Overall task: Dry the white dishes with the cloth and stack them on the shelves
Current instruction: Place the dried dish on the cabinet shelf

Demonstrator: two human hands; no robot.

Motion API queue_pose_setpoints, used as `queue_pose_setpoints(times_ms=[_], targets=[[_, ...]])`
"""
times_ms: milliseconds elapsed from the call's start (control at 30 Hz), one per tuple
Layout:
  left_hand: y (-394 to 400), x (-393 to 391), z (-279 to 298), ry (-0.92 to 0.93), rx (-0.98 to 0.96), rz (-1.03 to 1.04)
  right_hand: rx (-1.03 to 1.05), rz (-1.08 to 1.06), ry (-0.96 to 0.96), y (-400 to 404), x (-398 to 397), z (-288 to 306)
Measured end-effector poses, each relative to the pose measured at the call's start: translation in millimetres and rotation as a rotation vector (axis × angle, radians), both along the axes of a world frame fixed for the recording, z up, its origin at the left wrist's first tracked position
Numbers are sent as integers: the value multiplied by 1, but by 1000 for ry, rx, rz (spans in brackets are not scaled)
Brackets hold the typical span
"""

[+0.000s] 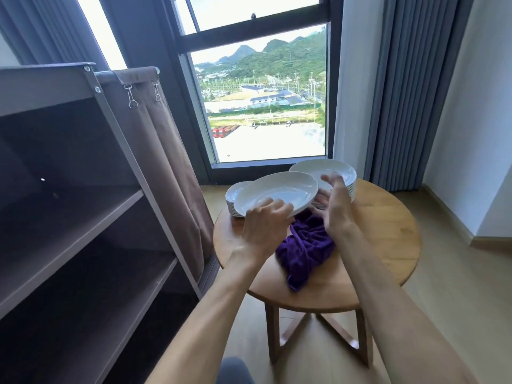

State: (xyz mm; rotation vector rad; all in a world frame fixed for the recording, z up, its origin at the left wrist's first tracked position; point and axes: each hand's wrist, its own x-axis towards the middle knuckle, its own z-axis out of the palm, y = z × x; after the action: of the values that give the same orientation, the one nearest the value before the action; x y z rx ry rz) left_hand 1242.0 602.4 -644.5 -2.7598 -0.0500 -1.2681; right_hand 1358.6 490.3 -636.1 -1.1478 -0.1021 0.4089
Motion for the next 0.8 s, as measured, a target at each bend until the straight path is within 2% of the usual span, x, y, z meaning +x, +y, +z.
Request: queue_pose_setpoints(times_ms=[33, 133, 267, 333, 400, 467, 533, 600, 667, 800], targets=[[1, -1, -3, 19, 29, 0, 31, 47, 5, 5, 0, 6], [5, -4, -2, 42, 73, 13, -73, 60, -54, 22, -6, 16], [18, -14, 2, -49, 138, -20, -74, 3, -93, 38, -18, 20], [25, -25, 4, -110, 82, 2, -21, -8, -112, 41, -25, 23], [29, -44, 0, -164, -57, 83, 46, 15, -129, 40, -35, 25], [25, -69, -7, -229, -310, 134, 118, 36, -114, 37, -43, 27], [14, -93, -7, -357, -709, 146, 179, 78, -67, 40, -52, 28], [5, -110, 0, -504, -1099, 23, 181, 133, -59, 48, -69, 31], [2, -127, 9, -636, -1225, -75, 173, 216, -74, 59, -96, 33], [9, -170, 32, -886, -1274, 136, 143, 371, -140, 87, -152, 38]])
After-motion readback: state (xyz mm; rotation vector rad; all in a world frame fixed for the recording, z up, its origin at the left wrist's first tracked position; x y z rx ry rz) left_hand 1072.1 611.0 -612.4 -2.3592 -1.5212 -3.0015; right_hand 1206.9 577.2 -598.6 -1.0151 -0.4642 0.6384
